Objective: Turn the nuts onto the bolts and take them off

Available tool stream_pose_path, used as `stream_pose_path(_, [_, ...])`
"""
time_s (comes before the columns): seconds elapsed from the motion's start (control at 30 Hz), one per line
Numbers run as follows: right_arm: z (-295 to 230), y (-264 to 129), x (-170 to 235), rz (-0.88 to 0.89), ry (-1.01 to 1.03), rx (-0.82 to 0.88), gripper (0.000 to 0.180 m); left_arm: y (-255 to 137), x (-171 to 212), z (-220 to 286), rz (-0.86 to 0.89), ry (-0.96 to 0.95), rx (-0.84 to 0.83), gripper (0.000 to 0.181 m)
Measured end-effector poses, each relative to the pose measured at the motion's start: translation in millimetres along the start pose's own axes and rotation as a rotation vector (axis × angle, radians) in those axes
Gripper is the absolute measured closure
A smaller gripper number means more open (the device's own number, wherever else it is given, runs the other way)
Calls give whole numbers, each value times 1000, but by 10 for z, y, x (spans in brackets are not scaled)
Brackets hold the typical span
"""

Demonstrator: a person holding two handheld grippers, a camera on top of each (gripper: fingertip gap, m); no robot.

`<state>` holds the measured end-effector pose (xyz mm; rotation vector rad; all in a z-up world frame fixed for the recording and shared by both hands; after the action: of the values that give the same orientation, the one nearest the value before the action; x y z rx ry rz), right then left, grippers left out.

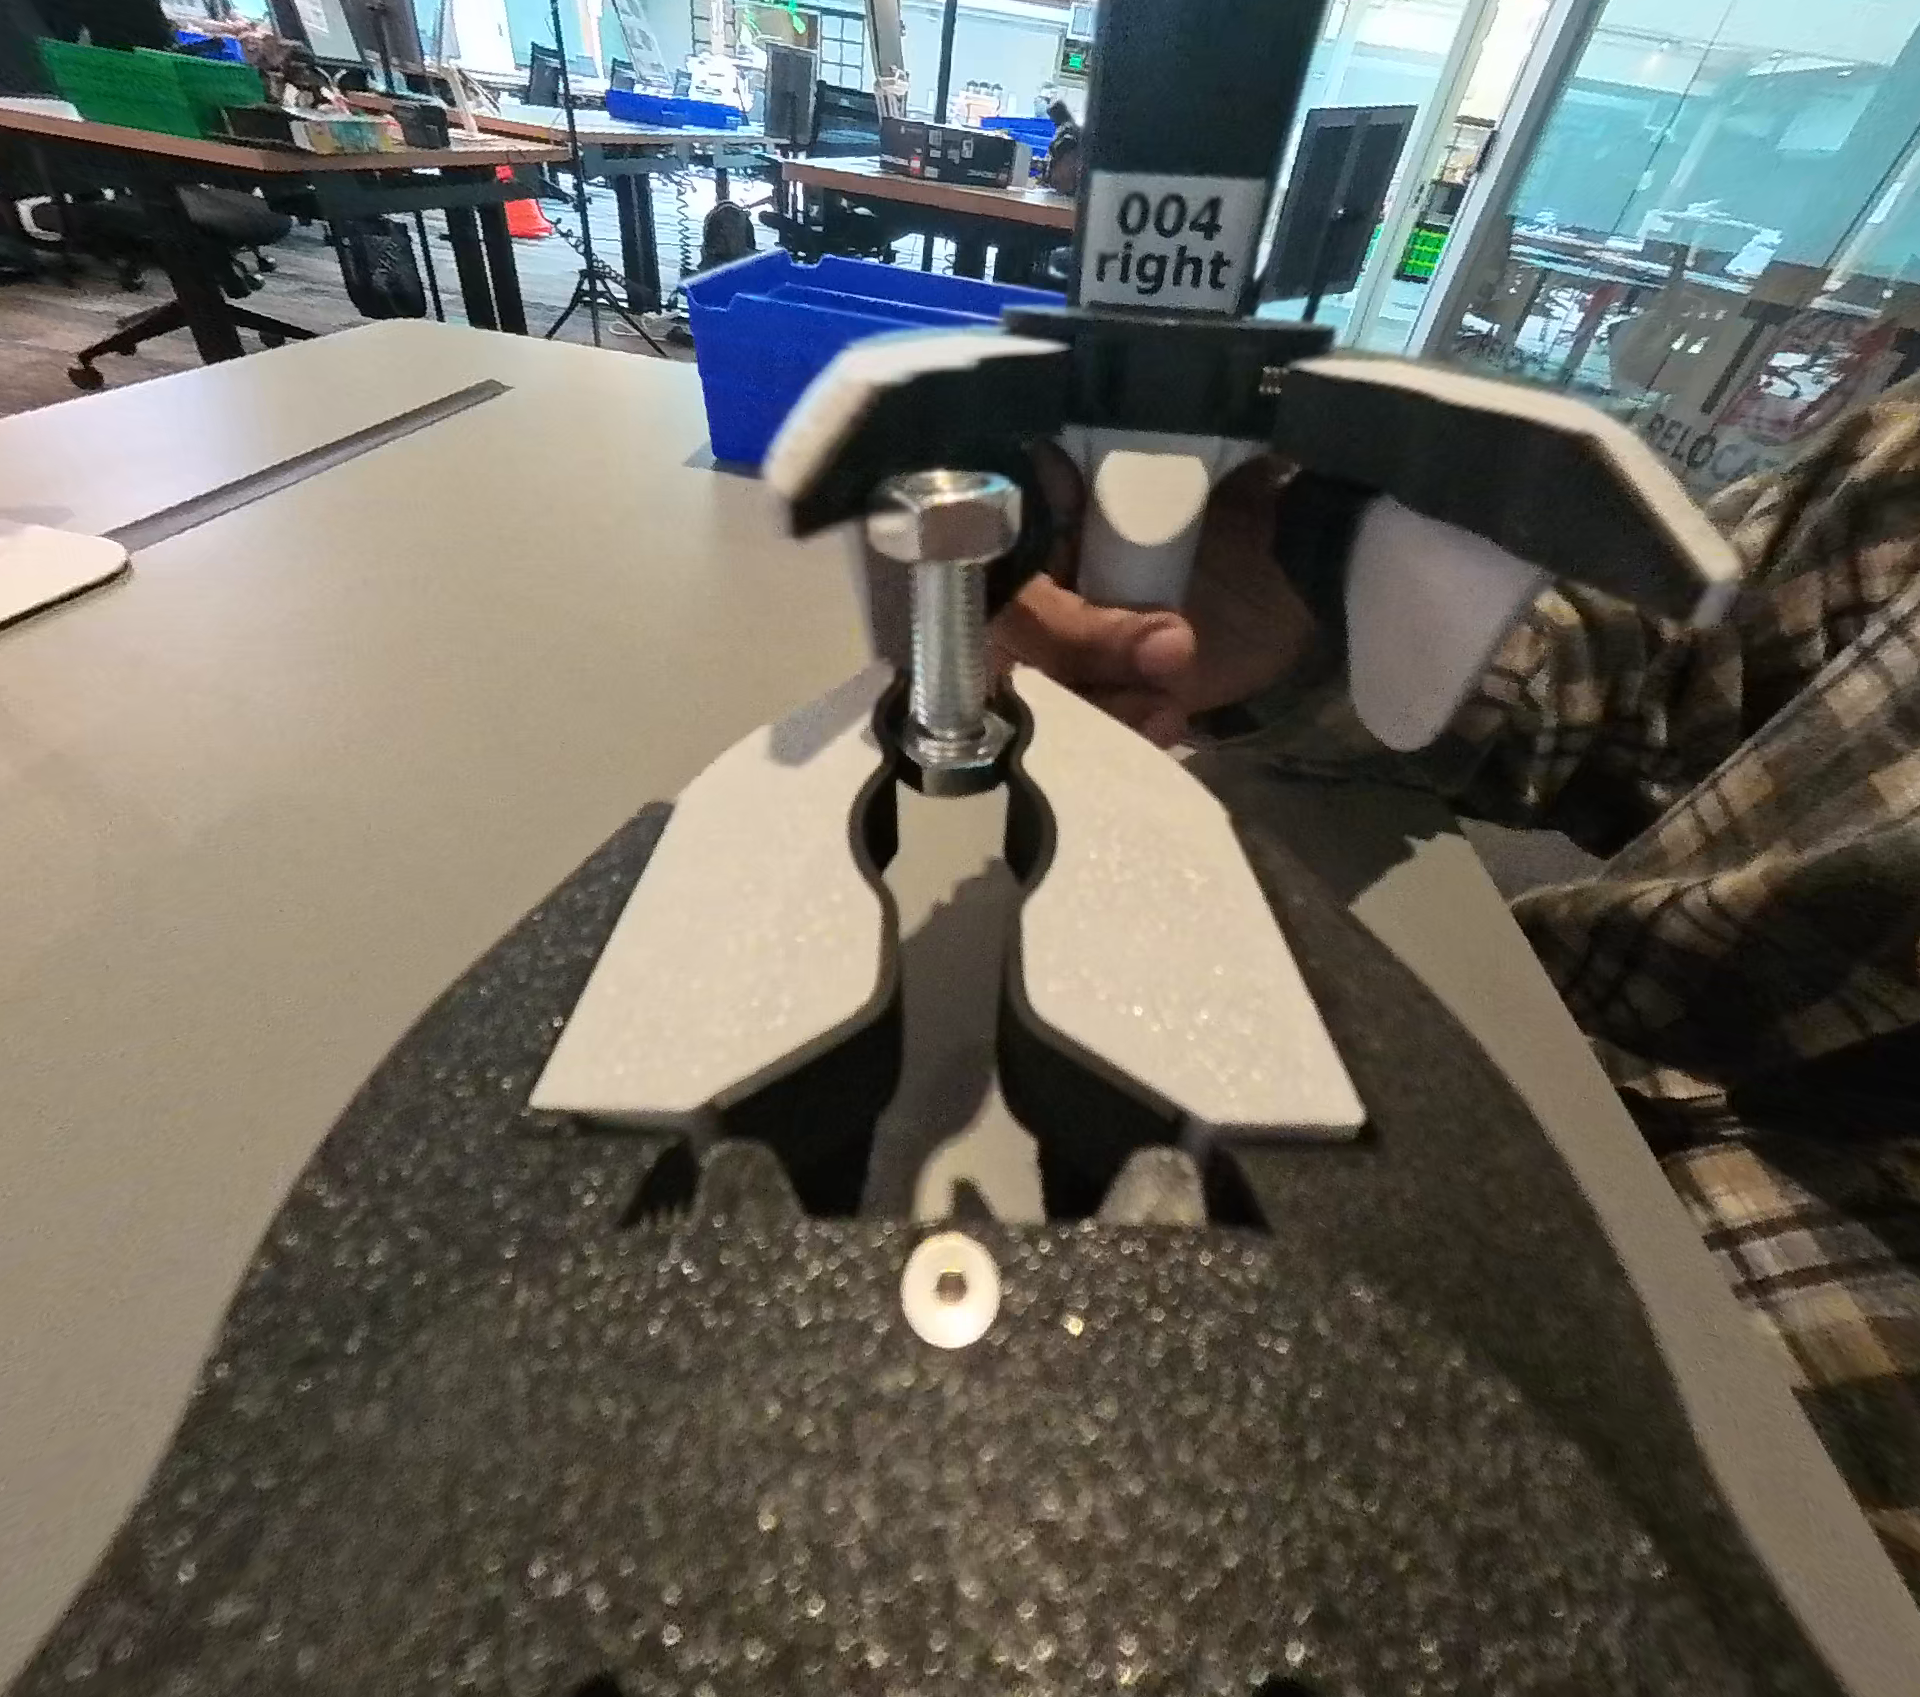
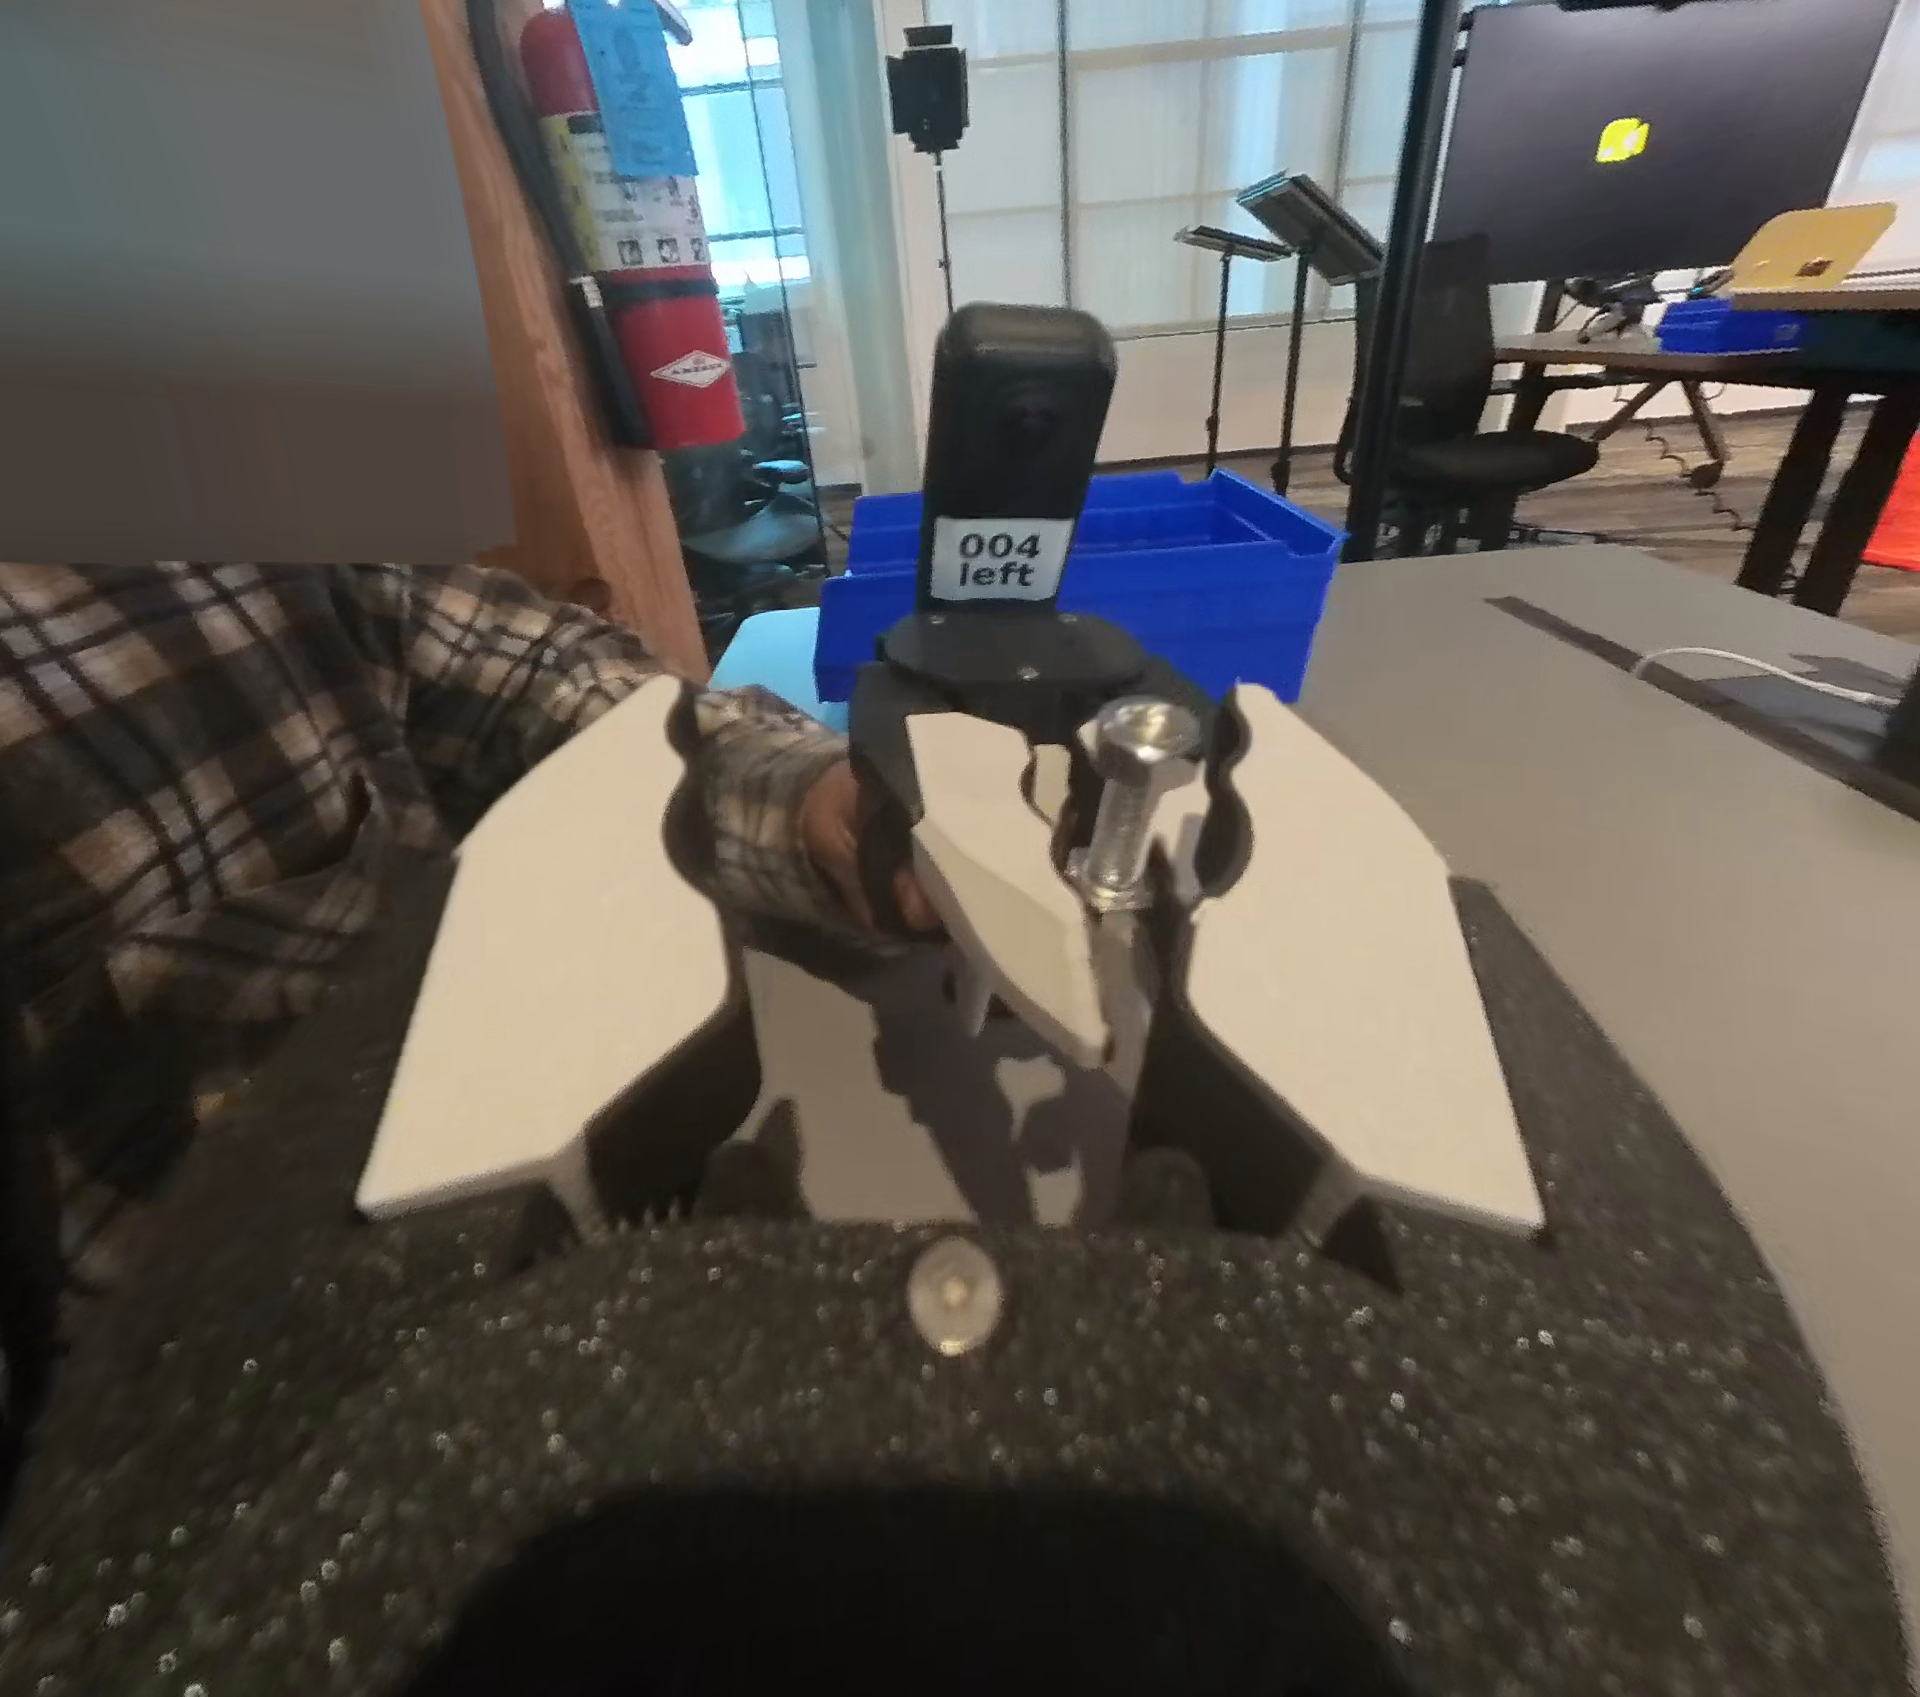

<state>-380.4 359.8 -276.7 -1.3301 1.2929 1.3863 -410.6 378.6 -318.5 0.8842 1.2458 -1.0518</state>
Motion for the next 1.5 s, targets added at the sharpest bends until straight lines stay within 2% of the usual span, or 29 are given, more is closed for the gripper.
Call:
stream_pose_path(0.07, [-47, -35, 32, -14, -7, 14, 84, -25, -15, -21, 1, 6, -15, 166])
stream_pose_path(0.17, [-54, -115, 11, -3, -19, 43, 90, -52, -32, -42, 5, 9, -23, 166])
stream_pose_path(0.37, [-15, 11, 11, 16, 17, 16, 84, -16, -10, -17, -6, 9, -23, 166])
stream_pose_path(0.57, [33, -134, 28, 28, 1, 111, 83, -57, 22, -93, -21, -17, -39, 166])
stream_pose_path(0.73, [2, 31, 55, 5, 9, 53, 83, -11, 28, -44, -34, -1, -41, 166])
stream_pose_path(0.87, [-65, -111, 111, -7, -23, 104, 87, -73, 14, -116, -25, -18, -68, 166])
stream_pose_path(1.0, [28, -74, 26, 20, -24, 127, 81, -30, 27, -63, -31, -17, -38, 166])
stream_pose_path(1.17, [-51, 38, 96, 2, 12, 72, 76, -38, -13, -48, -24, 3, -60, 166])
stream_pose_path(1.27, [-94, -76, 87, 25, -13, 121, 83, -84, -18, -102, -14, -17, -70, 166])
stream_pose_path(1.43, [-28, 27, -11, 49, 1, 102, 78, -16, 25, -21, -43, 2, -39, 166])
stream_pose_path(1.5, [-55, 69, 46, -2, -9, 91, 75, -11, 21, -6, -48, 21, -43, 166])
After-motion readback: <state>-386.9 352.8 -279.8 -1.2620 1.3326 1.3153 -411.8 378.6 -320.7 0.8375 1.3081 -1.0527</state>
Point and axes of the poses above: each gripper's, where its closed fingertips meet, y out along the fingers, x out of its underside, z = x × y across the jaws, the point moved 4 cm from there along -y, back along the fingers, and after that the axes turned 2 degrees about z, right-handed, at the moved point
